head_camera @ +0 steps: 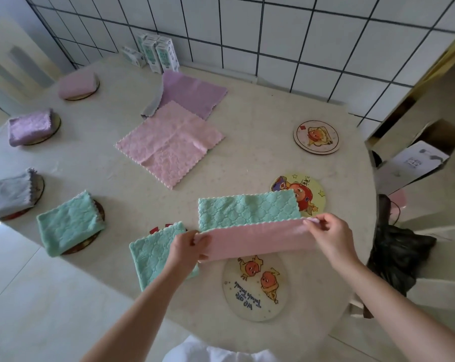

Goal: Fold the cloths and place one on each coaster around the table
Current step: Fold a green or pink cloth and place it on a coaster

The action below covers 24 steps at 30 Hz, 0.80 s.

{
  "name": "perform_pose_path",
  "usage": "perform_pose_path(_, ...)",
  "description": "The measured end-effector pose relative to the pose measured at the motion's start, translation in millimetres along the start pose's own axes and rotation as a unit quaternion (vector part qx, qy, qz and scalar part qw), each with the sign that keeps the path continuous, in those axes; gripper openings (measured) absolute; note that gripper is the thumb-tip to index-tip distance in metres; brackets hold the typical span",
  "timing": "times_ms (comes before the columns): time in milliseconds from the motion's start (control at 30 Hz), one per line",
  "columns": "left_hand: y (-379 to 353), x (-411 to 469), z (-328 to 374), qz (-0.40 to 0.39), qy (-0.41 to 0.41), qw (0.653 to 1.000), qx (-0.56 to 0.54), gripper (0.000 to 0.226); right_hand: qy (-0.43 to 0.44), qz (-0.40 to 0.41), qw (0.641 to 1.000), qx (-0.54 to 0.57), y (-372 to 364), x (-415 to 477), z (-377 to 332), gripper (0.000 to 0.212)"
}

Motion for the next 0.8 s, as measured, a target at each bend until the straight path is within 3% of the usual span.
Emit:
perform_pose_path(100, 3, 23, -2, 0.028, 0.034, 0.999, -0.028, 0.009, -0.011, -0.021, 1.000, 0.019, -16, 31, -11, 0.005)
perform_pose_path(267, 10, 54, 4, 0.057, 0.059, 0.996, -0.035, 0.016, -0.037, -0.039, 0.998, -0.014, -40, 76, -17, 0.006)
perform_pose_path(800, 15, 105, -1, 0.079, 0.084, 0.989, 0.090, 0.020, -0.036, -0.008, 0.991, -0.129, -63, 119, -5, 0.021)
Point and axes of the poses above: each hand's wrist, its own x-axis towards the middle knuckle, its own y-axis out of the back of the hand, z = x × y, the point moved 9 cm from there along x, towards the middle knuckle, and after that the axes turned 8 degrees about -y, right-handed, at the moved point
